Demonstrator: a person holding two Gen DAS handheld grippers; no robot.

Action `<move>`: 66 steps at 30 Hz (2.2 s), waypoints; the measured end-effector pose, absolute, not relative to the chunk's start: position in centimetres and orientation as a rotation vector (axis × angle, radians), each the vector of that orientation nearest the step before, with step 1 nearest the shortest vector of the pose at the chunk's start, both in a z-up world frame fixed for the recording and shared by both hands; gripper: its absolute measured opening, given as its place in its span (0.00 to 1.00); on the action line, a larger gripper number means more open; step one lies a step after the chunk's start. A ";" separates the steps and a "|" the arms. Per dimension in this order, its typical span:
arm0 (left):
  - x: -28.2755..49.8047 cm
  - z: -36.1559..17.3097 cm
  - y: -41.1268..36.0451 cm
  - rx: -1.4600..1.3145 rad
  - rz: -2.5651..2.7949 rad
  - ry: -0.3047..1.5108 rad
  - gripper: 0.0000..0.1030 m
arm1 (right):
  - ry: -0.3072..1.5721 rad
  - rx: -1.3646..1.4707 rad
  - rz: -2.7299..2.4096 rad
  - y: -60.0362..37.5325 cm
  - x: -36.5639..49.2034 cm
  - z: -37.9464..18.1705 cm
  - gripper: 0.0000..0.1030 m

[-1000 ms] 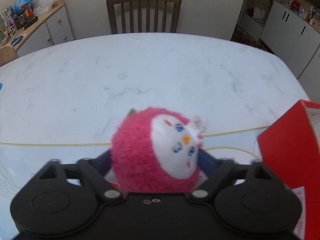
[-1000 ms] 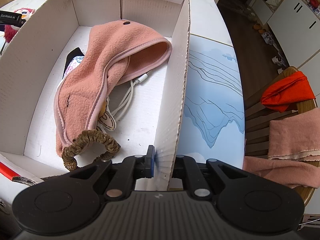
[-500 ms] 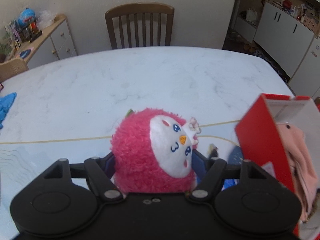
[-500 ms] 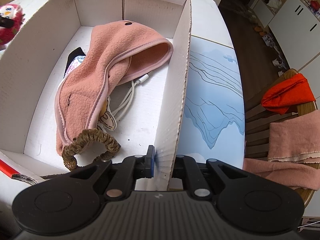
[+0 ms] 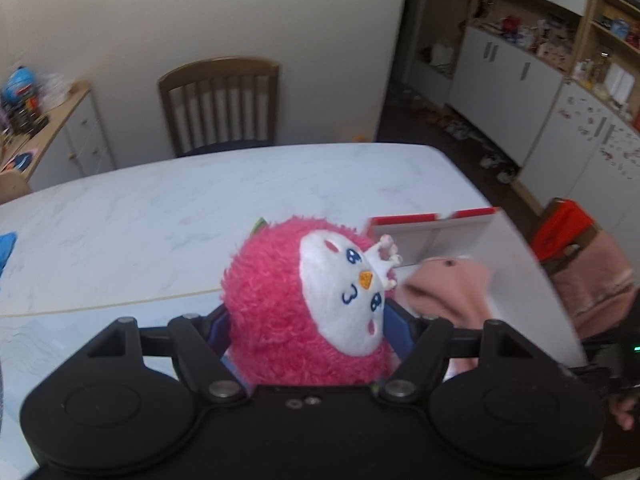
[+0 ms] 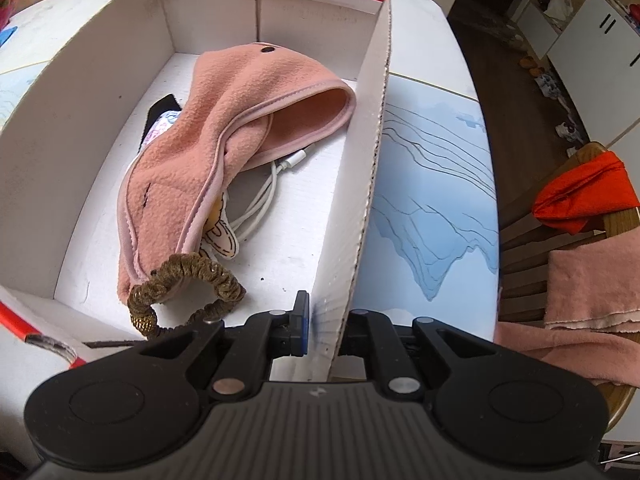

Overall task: Organize objects
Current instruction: 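Lift and carry the pink plush with the left gripper over the box, then lower the plush and open the left gripper onto the pink hat, then withdraw the left gripper to the red cloth on the table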

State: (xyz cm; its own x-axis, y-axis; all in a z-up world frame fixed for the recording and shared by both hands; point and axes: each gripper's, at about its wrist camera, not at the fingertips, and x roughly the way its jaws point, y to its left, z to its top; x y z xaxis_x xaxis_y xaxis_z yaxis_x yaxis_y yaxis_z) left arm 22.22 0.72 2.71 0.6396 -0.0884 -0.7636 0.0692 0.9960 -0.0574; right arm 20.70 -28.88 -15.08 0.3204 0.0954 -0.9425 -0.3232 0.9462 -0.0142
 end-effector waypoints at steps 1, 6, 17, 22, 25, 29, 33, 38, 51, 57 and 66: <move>22.2 3.0 -0.1 -0.016 -0.106 0.866 0.70 | 1.218 -0.219 0.279 -28.8 20.7 -15.1 0.08; 22.6 3.4 -4.8 0.021 -0.196 0.850 0.71 | 1.216 -0.213 0.278 -28.8 20.7 -15.3 0.08; 26.4 -0.5 -14.2 0.160 -0.302 0.879 0.71 | 1.211 -0.204 0.305 -29.2 20.7 -15.2 0.07; 28.5 -3.0 -16.5 0.182 -0.297 0.917 0.71 | 1.209 -0.205 0.310 -29.2 20.7 -15.2 0.07; 29.5 -4.4 -17.3 0.230 -0.299 0.917 0.71 | 1.209 -0.201 0.313 -29.2 20.7 -15.2 0.07; 30.7 -6.6 -18.3 0.272 -0.301 0.955 0.71 | 1.210 -0.194 0.319 -29.3 20.8 -15.2 0.07; 31.4 -9.1 -18.5 0.279 -0.302 1.020 0.72 | 1.211 -0.191 0.323 -29.3 20.8 -15.2 0.07; 31.7 -10.5 -18.1 0.275 -0.284 1.052 0.75 | 1.211 -0.191 0.324 -29.3 20.8 -15.3 0.07; 30.0 -8.4 -16.8 0.224 -0.330 1.027 0.94 | 1.221 -0.184 0.321 -29.3 21.0 -15.6 0.07; 28.6 -6.0 -15.4 0.182 -0.347 0.993 0.97 | 1.226 -0.177 0.314 -29.4 21.2 -15.6 0.07; 26.3 -2.1 -10.5 0.125 -0.281 0.920 0.98 | 1.196 -0.187 0.300 -29.3 22.1 -14.7 0.07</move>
